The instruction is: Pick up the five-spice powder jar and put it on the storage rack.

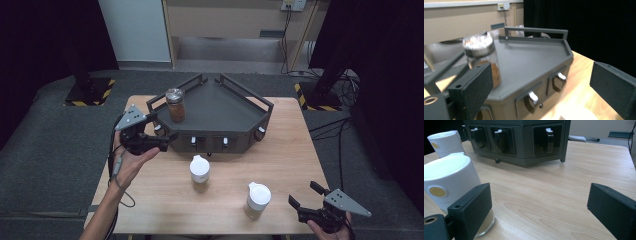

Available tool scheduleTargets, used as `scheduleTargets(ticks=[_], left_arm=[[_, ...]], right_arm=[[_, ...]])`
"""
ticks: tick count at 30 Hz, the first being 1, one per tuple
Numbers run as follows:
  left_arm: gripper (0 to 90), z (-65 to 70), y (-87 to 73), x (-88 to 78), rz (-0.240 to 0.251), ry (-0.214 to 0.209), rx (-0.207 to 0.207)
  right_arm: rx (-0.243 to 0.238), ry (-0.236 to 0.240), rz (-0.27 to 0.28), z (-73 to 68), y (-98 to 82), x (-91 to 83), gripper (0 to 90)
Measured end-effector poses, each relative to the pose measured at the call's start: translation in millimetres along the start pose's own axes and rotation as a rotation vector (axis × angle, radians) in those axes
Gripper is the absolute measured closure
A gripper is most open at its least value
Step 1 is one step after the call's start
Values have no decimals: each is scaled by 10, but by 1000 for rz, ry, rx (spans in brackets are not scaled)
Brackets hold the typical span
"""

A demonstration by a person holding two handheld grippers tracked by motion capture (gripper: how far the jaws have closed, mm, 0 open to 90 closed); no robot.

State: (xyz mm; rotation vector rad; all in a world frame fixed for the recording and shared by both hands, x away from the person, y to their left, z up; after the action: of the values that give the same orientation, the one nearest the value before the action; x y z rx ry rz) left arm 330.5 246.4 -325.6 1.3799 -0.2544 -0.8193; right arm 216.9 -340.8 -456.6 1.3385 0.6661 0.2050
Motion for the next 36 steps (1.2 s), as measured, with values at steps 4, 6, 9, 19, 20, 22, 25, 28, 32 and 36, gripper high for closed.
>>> scheduleTargets(ticks=[4,6,9,19,20,22,25,28,32,36], left_arm=[[42,0,-197,-165,3,13,19],[44,-2,-298,-239,13,15,16],[46,-20,-495,-365,31,19,3],[46,-82,-858,-541,22,16,4],[45,-80,-889,-552,21,19,8],[46,-78,-950,-577,28,22,17],[46,-92,-1045,-604,45,14,10],[45,-110,-1141,-611,60,-1,10],[46,-134,-1253,-599,53,-4,8],[46,-166,-1356,-590,53,-2,-6]], right_arm=[[-2,-1,-2,-4,2,2,57],[-3,-1,-3,-6,4,3,58],[-5,-3,-4,-10,6,5,57],[-5,-4,-5,-10,5,5,58],[-4,-4,-5,-10,5,6,58],[-5,-5,-5,-12,6,6,58],[-5,-6,-6,-13,7,4,58],[-3,-6,-7,-12,6,6,58],[-4,-6,-7,-12,6,6,58],[-4,-6,-8,-13,6,6,58]])
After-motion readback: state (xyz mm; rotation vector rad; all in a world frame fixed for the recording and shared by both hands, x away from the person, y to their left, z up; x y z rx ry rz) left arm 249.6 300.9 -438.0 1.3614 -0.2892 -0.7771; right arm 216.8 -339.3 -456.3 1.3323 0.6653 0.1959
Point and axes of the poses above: each handheld gripper's, and its own axes: x roughly forward along the jaws, y roughly out of its top, z roughly to its right, the point moved 9 cm from there along x, roughly forward along the jaws, and after that the axes turned 9 degrees about -x, right-handed, at the moved point
